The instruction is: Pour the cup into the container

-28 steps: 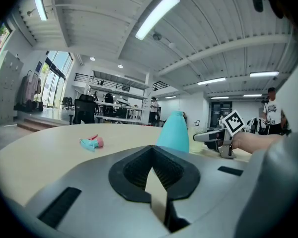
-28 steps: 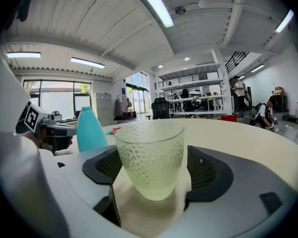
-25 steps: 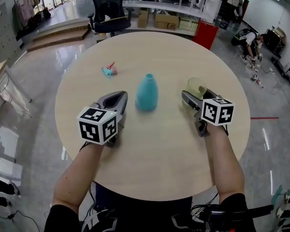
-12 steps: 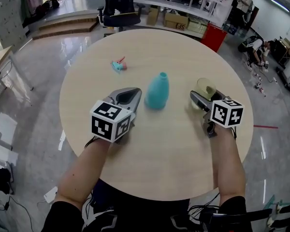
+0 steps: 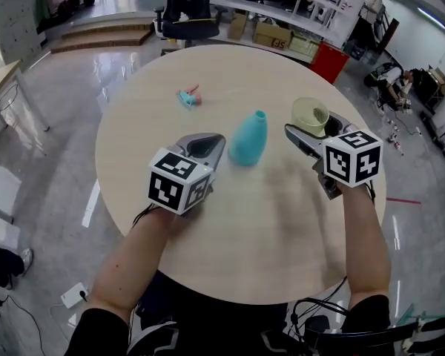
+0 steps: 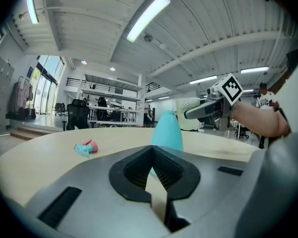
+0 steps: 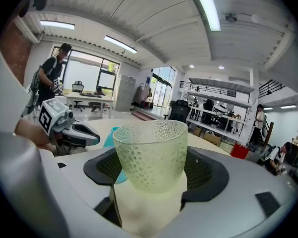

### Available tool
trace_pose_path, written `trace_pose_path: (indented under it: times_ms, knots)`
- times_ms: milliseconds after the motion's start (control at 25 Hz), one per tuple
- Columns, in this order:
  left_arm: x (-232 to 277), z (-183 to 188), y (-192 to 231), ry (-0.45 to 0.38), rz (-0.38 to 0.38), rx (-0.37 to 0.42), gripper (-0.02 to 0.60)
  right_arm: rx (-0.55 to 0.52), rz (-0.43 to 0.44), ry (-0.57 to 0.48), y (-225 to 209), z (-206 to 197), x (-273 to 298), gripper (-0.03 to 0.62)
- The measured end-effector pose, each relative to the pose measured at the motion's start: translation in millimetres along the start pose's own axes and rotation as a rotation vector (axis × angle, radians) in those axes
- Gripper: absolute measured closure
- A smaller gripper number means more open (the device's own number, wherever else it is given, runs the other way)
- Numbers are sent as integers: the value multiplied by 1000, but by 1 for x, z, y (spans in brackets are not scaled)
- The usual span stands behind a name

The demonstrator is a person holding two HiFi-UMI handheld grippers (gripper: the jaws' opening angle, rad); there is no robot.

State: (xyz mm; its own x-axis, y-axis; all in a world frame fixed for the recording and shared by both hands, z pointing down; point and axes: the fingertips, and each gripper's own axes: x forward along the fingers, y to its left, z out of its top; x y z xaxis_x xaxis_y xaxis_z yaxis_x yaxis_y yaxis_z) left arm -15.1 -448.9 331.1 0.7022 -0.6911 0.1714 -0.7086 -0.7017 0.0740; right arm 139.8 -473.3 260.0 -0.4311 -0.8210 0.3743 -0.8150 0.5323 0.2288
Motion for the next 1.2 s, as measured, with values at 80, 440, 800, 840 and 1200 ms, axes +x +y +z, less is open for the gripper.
trace_pose_path:
  times_ms: [80,440,800,840,1200]
  knots:
    - [0,2,-1,0,-1,0,589,-56,4,27,4,8,3,218]
    - [-2,4,-3,-1,-3,1,589,-287,2,155,24,12,17,217]
    - [-3,3,-4,-1,-6,2,589,-427,-11,219,21,18,24,218]
    - [-4,1,-4,-2,-7,0,589,-438,-10,224,23,17,25,218]
    - [-5,3,-4,2,-6,2,588,-584,-18,293,29,19,29,218]
